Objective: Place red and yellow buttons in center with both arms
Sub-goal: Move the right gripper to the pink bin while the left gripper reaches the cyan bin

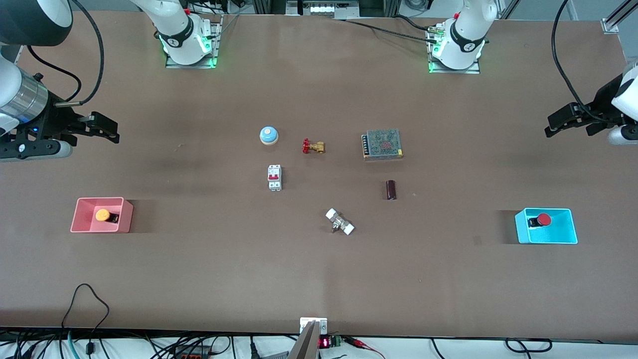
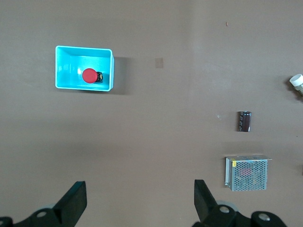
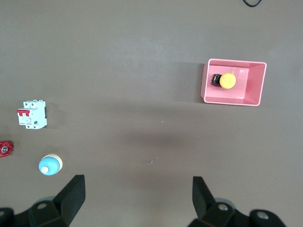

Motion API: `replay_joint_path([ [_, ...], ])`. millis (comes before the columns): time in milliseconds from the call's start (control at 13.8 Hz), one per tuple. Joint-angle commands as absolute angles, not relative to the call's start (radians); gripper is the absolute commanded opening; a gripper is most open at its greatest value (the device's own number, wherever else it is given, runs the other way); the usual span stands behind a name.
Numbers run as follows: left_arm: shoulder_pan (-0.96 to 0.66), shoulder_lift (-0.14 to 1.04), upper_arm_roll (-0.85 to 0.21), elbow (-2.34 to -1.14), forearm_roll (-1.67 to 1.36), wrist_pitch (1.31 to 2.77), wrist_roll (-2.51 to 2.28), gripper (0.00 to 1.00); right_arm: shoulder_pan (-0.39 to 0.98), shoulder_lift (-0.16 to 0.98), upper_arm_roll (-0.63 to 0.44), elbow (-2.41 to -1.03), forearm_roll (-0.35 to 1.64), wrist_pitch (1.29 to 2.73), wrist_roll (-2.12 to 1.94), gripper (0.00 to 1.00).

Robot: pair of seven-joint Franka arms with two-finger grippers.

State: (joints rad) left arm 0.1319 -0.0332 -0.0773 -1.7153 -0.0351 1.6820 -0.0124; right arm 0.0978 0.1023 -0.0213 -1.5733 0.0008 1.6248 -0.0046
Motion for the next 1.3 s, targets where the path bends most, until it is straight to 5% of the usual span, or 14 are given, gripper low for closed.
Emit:
replay_joint_path([
  [0,0.141,-0.051,-0.086,-1.720,-0.032,1.661,-0.003,1.00,0.097,0.037,-0.020,-1.644,-0.014,1.637,0.009,1.00],
  [435,0.141,0.053,-0.078,-1.710,-0.034,1.693,0.006,1.00,0.094,0.046,-0.020,-1.648,-0.015,1.641,0.005,1.00],
  [797,0.146,0.303,-0.069,-1.579,-0.032,1.761,0.008,1.00,0.051,0.164,-0.020,-1.643,-0.077,1.664,-0.015,1.00],
  [1232,0.248,0.561,-0.055,-1.519,0.005,2.056,0.063,1.00,-0.101,0.349,-0.020,-1.644,-0.106,2.031,-0.273,1.00],
])
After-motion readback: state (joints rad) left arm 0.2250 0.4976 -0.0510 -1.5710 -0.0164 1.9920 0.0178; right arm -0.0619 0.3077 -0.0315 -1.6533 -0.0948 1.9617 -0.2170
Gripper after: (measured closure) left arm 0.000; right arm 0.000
